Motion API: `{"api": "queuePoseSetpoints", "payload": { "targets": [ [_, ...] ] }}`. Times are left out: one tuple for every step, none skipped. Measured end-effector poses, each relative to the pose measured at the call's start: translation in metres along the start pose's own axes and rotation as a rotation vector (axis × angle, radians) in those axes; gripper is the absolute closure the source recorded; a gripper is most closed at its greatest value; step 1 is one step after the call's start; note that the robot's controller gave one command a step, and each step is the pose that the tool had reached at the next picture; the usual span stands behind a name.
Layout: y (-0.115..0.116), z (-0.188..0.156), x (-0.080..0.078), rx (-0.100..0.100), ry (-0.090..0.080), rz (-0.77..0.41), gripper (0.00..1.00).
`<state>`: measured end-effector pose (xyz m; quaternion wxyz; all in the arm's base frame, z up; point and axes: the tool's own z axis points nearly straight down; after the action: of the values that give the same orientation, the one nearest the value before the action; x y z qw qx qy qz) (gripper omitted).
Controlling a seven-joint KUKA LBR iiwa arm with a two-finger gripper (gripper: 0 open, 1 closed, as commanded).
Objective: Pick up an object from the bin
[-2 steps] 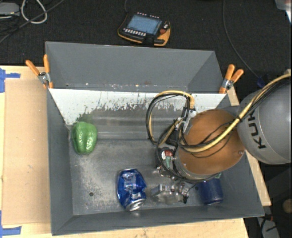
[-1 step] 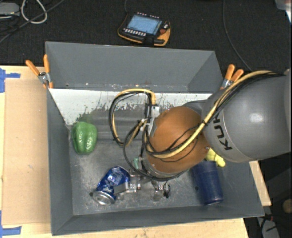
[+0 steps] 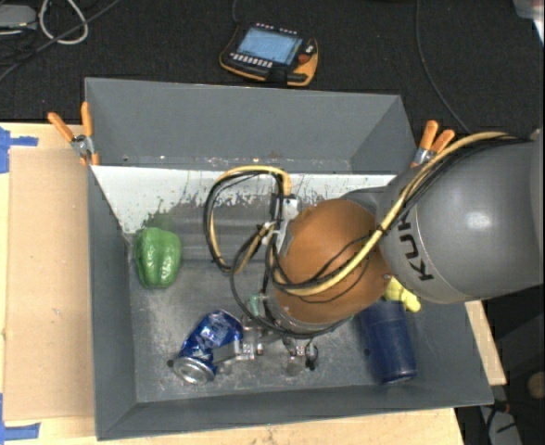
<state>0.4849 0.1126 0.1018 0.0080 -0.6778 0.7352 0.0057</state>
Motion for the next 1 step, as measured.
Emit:
{"api": "queuePoseSetpoints", "payload": {
  "targets": [
    [-0.0139,-0.0446,-0.0217,-0.002,-0.002,-0.041,1.00]
  ]
}}
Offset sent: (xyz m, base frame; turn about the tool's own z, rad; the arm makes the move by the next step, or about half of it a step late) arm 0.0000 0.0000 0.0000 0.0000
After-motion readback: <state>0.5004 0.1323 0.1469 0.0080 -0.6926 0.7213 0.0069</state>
